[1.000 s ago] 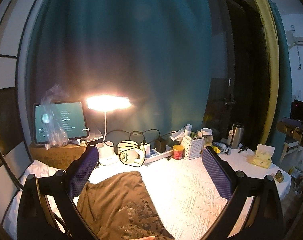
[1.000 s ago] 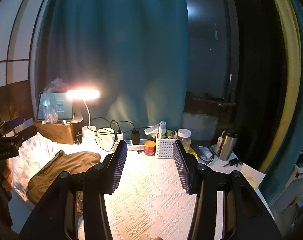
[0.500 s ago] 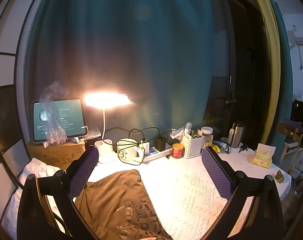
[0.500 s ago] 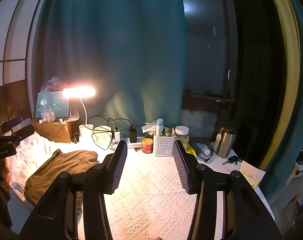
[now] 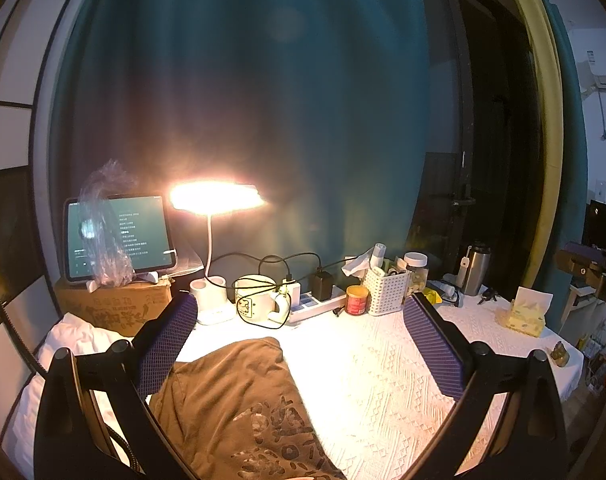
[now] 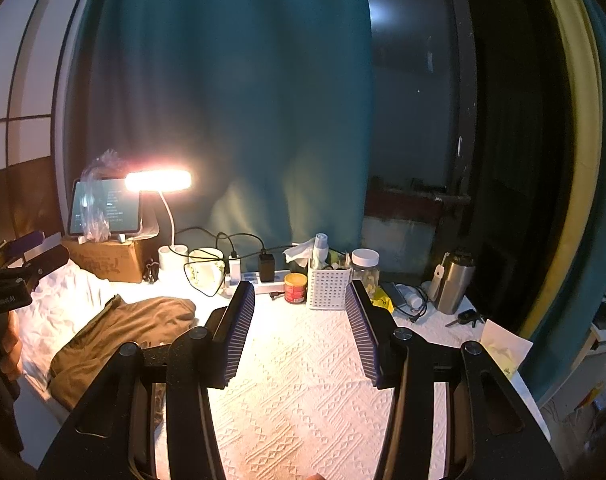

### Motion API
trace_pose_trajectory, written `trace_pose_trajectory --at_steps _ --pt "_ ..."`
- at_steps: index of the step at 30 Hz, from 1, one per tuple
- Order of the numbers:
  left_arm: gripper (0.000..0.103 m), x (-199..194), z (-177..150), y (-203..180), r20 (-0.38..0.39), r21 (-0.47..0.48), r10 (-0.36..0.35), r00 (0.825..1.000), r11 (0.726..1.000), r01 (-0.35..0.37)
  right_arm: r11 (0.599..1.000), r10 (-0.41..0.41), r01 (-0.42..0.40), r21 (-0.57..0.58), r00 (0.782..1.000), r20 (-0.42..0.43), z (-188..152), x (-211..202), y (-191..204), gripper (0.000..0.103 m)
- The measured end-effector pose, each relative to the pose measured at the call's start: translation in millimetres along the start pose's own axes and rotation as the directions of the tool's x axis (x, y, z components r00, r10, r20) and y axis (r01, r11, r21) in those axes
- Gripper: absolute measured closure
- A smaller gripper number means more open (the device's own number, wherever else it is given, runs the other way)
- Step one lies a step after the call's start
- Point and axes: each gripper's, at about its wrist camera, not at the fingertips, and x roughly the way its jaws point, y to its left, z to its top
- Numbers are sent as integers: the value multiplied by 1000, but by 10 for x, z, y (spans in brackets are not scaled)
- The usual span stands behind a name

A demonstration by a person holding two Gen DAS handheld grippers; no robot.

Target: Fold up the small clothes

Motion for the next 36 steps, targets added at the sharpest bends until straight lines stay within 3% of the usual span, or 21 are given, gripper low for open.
trace_pose_trajectory --at_steps 23,36 --pt "2 59 -63 -85 -18 0 26 999 1000 -26 1000 17 -17 6 1000 -26 -127 74 -59 53" --pt "2 56 -72 -232 -31 12 29 999 1000 -29 999 -2 2 39 1000 -12 -171 -16 -296 53"
